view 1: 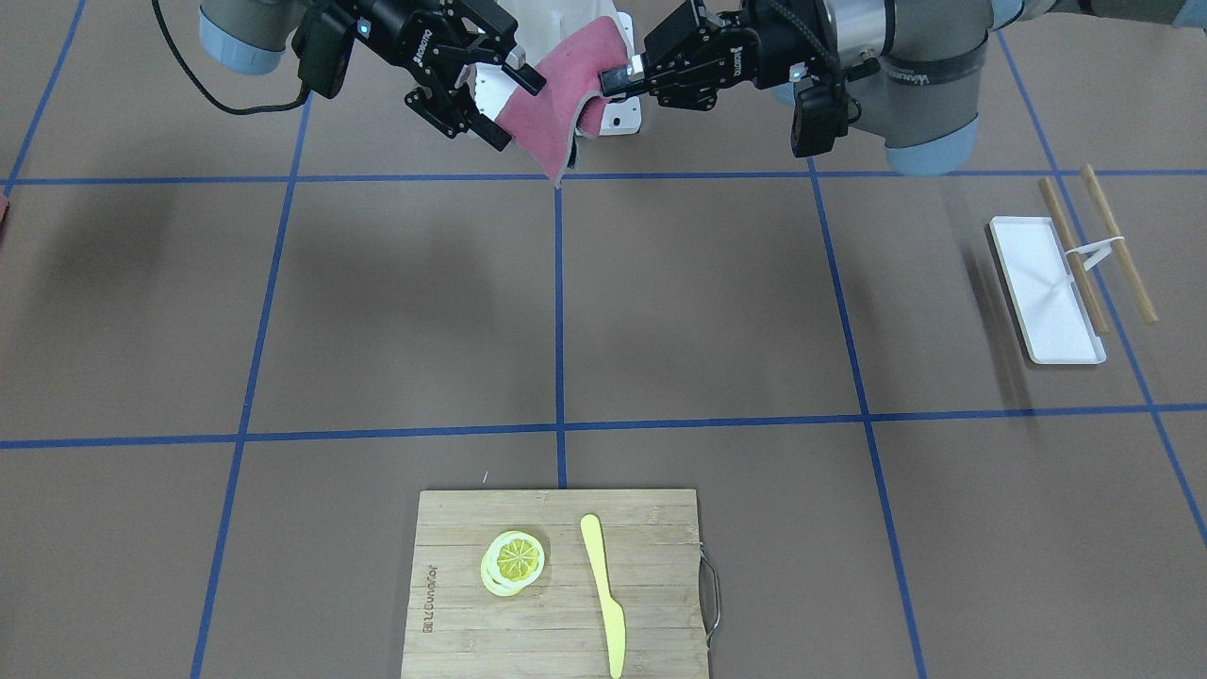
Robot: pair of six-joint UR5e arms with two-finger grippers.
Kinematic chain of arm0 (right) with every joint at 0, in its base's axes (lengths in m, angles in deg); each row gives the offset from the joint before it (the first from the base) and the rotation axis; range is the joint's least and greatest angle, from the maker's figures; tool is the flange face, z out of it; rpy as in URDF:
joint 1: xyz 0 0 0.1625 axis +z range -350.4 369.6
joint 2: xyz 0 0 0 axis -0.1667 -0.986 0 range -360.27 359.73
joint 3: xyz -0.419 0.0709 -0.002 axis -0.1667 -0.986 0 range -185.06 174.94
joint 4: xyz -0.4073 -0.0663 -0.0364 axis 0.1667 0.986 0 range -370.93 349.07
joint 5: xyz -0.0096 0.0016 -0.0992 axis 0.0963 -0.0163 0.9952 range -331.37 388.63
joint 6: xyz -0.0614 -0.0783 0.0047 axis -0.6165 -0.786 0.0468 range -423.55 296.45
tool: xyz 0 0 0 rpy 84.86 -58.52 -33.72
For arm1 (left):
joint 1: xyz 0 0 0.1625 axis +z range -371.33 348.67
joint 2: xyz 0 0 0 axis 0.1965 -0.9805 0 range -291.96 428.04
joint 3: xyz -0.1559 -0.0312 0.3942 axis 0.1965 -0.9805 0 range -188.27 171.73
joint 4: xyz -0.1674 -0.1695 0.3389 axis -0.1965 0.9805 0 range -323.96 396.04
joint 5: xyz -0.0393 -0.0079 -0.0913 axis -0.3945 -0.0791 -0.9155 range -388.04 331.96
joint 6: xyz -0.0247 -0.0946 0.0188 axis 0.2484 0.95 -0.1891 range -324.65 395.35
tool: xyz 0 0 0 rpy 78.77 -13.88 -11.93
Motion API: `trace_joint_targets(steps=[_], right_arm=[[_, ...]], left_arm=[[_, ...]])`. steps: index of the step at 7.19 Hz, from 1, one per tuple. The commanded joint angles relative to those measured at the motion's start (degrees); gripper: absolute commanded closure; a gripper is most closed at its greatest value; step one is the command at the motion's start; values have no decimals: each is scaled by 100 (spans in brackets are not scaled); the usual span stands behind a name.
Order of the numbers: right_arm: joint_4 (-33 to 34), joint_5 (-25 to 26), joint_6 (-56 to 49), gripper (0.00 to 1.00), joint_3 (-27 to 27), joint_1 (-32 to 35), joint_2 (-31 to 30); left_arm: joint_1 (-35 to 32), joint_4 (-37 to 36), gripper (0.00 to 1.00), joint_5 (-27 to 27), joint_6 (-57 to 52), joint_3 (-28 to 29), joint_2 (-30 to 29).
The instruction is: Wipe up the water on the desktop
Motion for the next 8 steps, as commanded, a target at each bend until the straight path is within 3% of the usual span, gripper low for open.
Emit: trace_joint_targets(steps=[1, 5, 8], right_arm=[[-136, 4, 19, 13, -2, 10, -31], [-452, -13, 125, 1, 7, 1, -154], [-559, -13, 239, 1, 42, -17, -198]], left_arm=[[-19, 242, 100, 0, 192, -3, 37], [-19, 708, 100, 254, 561, 5, 46], [7, 762, 100, 587, 746, 23, 38]])
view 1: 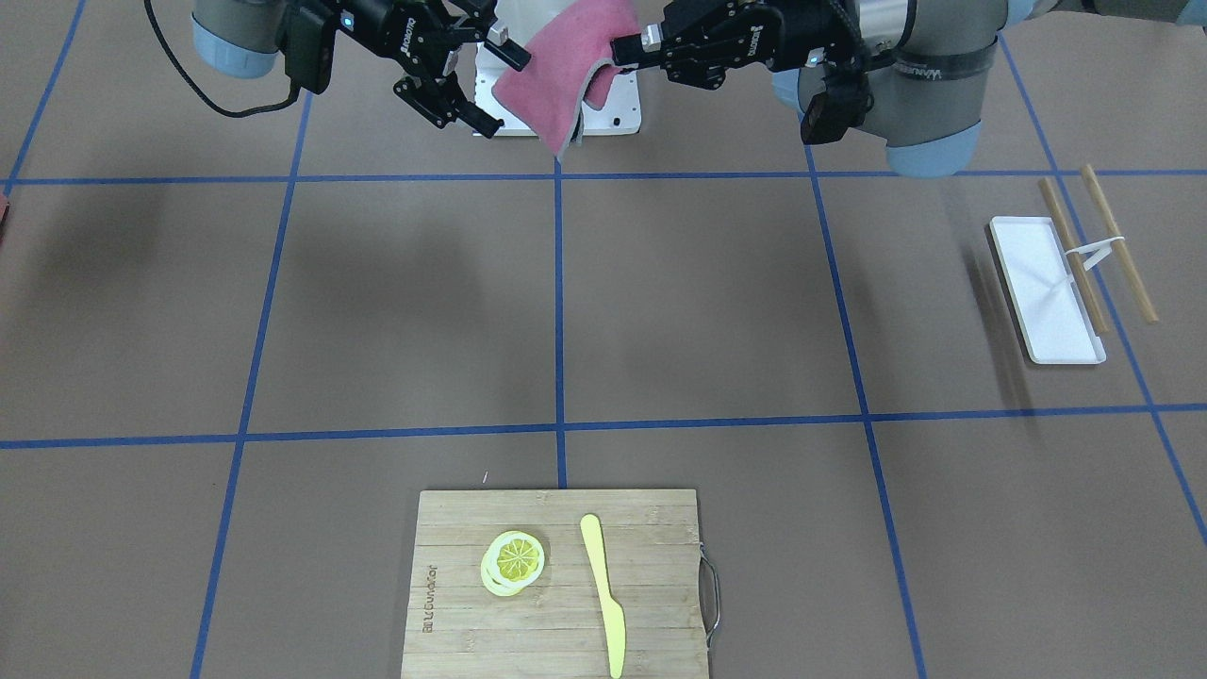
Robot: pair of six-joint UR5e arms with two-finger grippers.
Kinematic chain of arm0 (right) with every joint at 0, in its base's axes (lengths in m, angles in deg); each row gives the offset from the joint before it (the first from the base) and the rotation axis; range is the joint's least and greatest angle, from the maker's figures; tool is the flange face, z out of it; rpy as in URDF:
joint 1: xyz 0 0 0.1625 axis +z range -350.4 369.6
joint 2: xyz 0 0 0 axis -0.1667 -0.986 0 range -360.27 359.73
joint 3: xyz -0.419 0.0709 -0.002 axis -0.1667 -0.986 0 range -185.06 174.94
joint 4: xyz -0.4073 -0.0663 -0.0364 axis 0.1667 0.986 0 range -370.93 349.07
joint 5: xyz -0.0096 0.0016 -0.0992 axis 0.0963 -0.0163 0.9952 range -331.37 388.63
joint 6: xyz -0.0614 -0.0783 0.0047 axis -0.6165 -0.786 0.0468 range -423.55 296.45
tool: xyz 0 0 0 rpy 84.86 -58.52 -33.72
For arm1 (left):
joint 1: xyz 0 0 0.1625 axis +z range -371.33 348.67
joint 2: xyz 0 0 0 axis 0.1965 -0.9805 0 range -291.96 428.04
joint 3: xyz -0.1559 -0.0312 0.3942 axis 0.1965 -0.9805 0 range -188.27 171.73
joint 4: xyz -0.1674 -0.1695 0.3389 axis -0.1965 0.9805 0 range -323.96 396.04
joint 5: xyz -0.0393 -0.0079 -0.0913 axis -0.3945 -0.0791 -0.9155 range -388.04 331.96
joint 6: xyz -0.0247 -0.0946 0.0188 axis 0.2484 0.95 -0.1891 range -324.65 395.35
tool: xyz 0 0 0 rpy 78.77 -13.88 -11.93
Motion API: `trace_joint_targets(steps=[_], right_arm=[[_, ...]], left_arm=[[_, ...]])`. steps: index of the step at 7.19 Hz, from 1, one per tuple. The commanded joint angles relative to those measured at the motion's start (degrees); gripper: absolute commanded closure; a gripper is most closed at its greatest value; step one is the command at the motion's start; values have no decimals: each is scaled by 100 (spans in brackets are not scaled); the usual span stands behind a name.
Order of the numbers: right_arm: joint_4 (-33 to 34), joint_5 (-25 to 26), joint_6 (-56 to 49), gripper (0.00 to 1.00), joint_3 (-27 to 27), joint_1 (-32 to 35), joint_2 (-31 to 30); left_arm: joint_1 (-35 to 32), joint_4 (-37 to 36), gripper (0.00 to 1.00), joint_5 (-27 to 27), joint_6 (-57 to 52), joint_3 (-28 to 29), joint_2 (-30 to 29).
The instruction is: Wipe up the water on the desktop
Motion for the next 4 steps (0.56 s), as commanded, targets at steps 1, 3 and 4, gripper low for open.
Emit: trace_joint_targets(steps=[1, 3, 4], right_arm=[[-21, -4, 41, 1, 17, -12, -23], [-21, -4, 41, 6, 17, -21, -32], [-21, -4, 41, 11, 26, -21, -23]], left_arm=[[13, 49, 100, 193, 125, 22, -7], [13, 49, 100, 246, 143, 22, -7], [13, 49, 100, 263, 143, 22, -7]])
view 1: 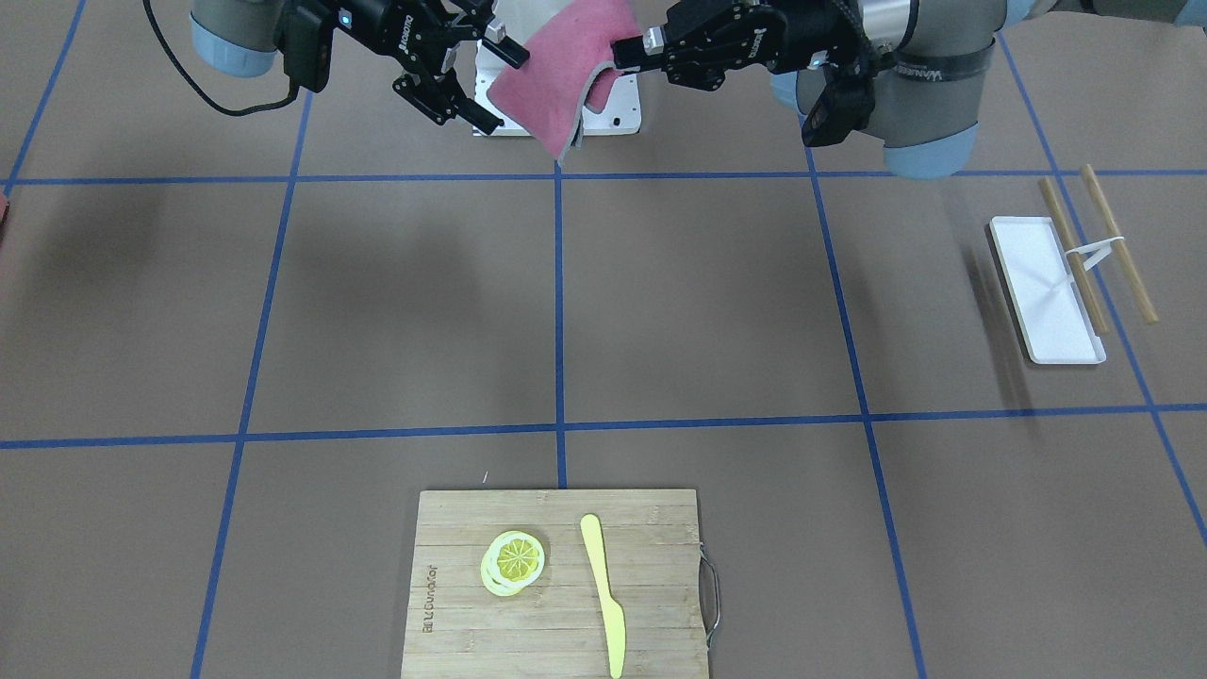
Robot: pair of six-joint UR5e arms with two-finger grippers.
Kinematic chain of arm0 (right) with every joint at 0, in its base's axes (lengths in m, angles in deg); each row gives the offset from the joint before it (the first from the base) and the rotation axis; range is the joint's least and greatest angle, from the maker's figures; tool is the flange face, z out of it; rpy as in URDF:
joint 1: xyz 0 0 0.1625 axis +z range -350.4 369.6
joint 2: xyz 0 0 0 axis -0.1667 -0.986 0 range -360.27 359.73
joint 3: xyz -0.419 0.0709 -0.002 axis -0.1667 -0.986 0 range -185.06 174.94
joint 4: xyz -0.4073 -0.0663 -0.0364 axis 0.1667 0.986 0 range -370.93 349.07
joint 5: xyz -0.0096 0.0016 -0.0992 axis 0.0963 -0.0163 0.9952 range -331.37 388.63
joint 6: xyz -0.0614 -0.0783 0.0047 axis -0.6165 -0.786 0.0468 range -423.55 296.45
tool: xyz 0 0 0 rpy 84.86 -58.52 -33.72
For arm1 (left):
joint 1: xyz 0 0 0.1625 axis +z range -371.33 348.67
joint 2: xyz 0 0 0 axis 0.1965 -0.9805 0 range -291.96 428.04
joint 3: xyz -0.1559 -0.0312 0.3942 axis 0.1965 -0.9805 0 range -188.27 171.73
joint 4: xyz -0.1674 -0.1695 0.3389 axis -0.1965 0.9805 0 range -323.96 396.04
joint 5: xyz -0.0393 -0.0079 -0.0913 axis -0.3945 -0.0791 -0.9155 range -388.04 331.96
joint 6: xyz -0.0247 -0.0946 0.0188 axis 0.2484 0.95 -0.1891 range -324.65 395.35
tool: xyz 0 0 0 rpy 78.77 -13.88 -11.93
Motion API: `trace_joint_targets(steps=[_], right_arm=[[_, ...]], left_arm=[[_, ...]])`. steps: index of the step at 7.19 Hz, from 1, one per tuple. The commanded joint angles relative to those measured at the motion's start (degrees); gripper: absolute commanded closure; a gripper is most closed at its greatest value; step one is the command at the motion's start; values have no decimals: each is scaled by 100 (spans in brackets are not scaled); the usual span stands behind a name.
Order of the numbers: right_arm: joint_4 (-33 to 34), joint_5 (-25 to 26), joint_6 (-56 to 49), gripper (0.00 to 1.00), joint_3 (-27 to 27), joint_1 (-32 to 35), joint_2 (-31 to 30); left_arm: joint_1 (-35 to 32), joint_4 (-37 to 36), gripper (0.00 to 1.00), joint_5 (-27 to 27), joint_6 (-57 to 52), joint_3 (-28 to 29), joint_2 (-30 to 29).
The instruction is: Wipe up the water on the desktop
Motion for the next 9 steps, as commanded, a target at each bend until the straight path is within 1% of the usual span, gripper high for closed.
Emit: trace_joint_targets(steps=[1, 3, 4, 5, 6, 7, 9], right_arm=[[0, 7, 53, 22, 15, -11, 4], [0, -2, 167, 45, 24, -11, 13], [0, -2, 246, 60, 50, -11, 22], [0, -2, 246, 77, 94, -11, 13], [0, -2, 246, 96, 94, -20, 22], [0, -2, 246, 100, 94, -11, 22], [0, -11, 246, 100, 85, -20, 40]], left_arm=[[1, 1, 100, 36, 6, 18, 0], [9, 1, 100, 36, 6, 27, 0], [9, 1, 100, 36, 6, 27, -9], [9, 1, 100, 36, 6, 27, -9], [9, 1, 100, 36, 6, 27, -9], [9, 27, 100, 36, 6, 27, -9], [1, 45, 100, 36, 6, 27, 0]])
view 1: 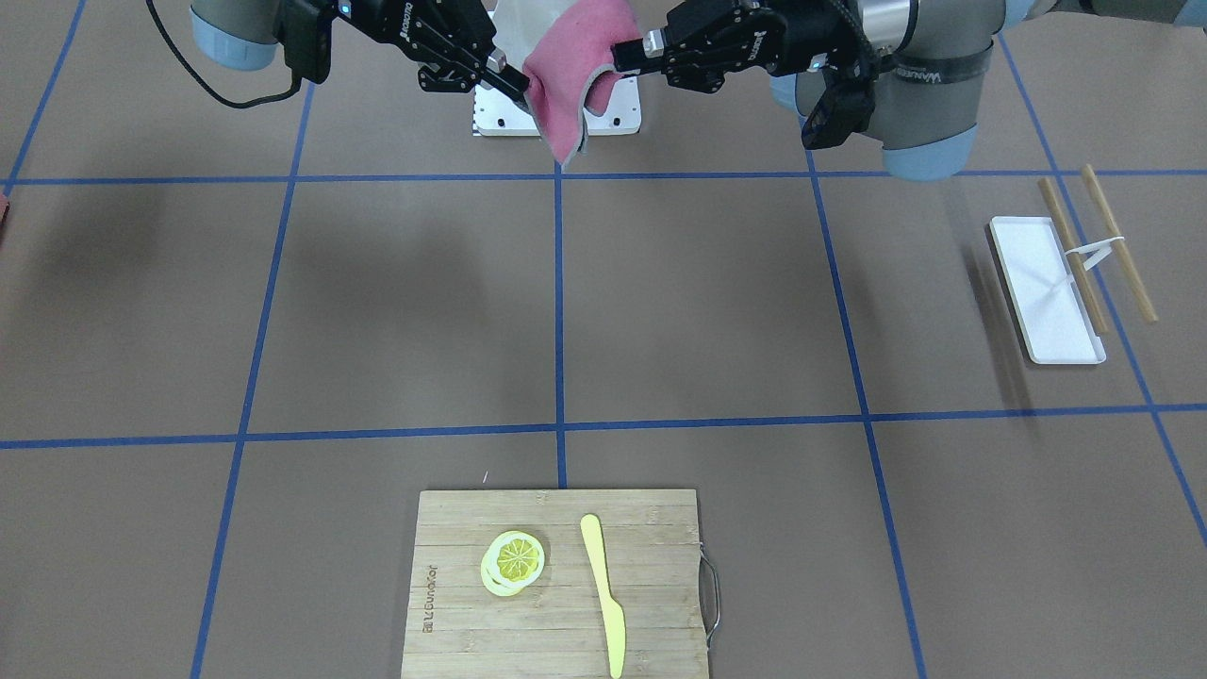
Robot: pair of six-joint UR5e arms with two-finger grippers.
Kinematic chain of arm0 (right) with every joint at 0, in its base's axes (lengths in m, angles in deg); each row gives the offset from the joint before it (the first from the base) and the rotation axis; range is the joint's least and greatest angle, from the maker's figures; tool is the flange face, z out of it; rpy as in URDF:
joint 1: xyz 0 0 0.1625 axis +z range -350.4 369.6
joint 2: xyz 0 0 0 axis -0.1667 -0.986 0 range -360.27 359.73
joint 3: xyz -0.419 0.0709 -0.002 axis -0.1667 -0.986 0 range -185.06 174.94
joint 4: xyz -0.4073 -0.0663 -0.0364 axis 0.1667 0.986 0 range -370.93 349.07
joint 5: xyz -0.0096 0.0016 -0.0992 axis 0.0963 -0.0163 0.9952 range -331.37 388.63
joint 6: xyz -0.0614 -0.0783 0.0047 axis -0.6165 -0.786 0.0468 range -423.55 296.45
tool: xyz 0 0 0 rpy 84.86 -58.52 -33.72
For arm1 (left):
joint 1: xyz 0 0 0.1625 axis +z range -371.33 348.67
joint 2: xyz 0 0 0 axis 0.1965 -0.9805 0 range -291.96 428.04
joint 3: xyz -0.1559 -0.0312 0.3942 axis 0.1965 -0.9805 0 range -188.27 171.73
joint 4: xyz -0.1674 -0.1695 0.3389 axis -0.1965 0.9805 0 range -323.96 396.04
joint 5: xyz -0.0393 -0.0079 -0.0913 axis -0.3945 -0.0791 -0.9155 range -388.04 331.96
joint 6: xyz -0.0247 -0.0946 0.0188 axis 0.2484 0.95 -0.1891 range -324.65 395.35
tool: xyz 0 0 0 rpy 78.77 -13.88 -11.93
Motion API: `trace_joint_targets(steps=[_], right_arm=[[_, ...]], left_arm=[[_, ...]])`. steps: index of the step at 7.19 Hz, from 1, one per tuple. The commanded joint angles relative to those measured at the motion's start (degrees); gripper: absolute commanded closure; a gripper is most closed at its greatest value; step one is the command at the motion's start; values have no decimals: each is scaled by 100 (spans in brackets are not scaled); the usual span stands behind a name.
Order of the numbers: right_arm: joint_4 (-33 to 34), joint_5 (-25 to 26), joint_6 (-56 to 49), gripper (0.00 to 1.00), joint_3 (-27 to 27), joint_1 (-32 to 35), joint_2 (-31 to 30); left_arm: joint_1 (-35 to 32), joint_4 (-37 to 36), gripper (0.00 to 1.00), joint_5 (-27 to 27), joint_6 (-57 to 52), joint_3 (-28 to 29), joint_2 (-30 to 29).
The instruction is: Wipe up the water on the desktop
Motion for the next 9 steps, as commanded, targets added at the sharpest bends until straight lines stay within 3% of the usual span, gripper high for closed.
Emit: trace_joint_targets(steps=[1, 3, 4, 5, 9], right_arm=[[0, -21, -8, 100, -12, -3, 33], [0, -30, -8, 100, -12, 6, 50], [0, -30, -8, 100, -12, 6, 50], [9, -21, -8, 100, 5, 6, 68], [61, -152, -8, 100, 41, 233, 42]], left_arm=[[-4, 44, 100, 0, 0, 0, 4], [-4, 62, 100, -9, -17, 52, 21], [-4, 158, 45, -9, -113, 157, 21], [-4, 350, 2, -9, -271, 315, 21], [-222, 300, 1, -70, -475, 360, 179]])
